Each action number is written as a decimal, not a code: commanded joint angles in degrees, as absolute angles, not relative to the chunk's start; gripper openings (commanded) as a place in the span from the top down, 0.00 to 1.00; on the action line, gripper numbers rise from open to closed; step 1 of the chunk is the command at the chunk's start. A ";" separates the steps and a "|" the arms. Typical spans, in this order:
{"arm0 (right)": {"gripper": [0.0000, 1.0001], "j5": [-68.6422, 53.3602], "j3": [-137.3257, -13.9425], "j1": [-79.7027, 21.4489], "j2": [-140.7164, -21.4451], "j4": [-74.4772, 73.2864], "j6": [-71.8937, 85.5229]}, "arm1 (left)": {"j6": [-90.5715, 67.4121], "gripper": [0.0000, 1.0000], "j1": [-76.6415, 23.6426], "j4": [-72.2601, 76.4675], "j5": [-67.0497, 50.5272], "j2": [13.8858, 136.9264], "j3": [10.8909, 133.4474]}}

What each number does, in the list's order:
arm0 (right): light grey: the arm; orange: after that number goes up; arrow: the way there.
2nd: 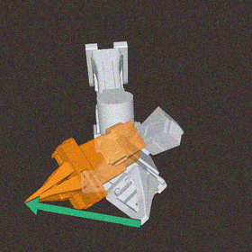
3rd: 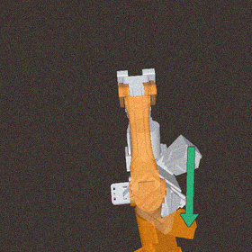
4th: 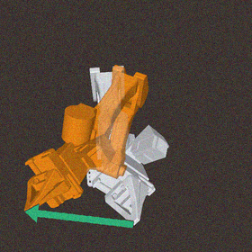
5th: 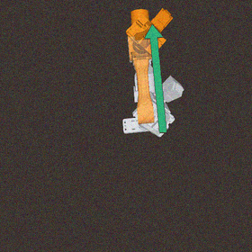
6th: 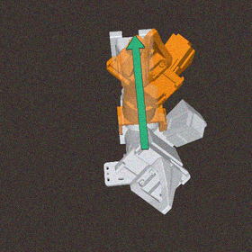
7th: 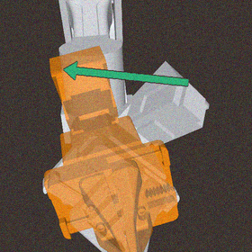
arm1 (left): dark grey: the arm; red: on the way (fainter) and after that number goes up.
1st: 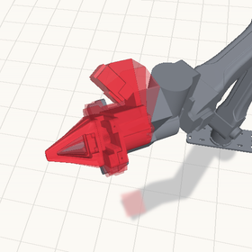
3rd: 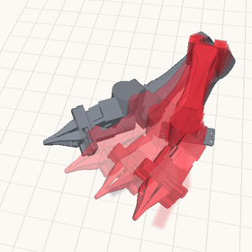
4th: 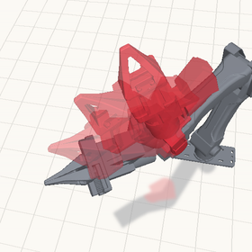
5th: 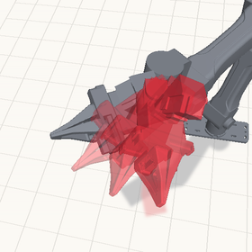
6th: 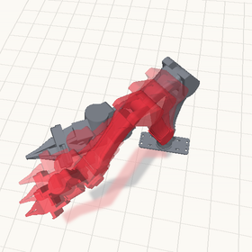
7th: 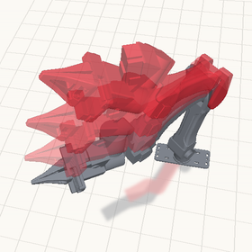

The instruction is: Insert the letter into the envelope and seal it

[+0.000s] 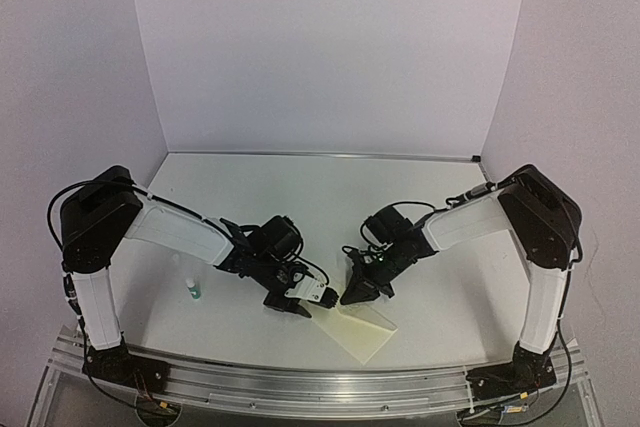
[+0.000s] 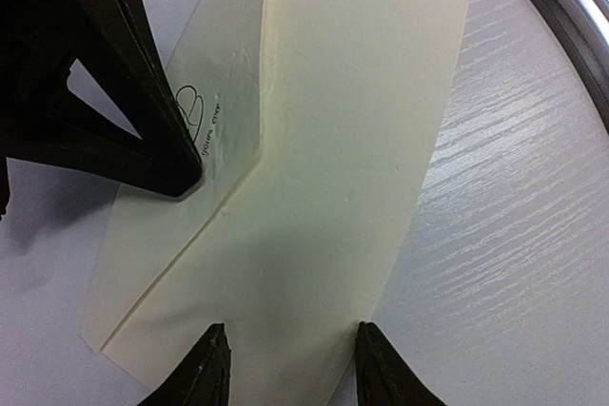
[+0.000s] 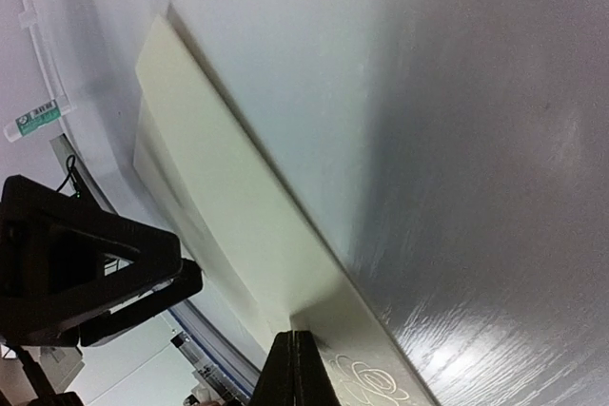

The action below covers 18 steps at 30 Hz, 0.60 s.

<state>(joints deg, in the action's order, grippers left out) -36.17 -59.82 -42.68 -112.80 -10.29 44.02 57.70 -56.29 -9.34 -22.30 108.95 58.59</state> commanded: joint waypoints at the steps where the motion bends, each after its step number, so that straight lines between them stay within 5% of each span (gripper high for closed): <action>1: 1.00 -29.99 -58.53 -42.72 -114.71 -10.13 43.65 | 56.98 0.56 -56.29 -16.21 -14.81 113.08 56.30; 10: 1.00 -19.96 -60.60 -42.73 -118.83 -14.27 41.01 | 45.41 0.53 -51.01 -30.20 -35.13 109.10 73.69; 15: 1.00 -18.05 -64.40 -42.65 -118.77 -15.61 34.93 | 38.00 0.63 -50.45 -29.34 -31.69 113.87 78.56; 18: 1.00 -20.00 -68.89 -41.96 -120.26 -16.85 30.07 | 44.42 0.58 -50.54 -25.16 -29.88 114.68 75.66</action>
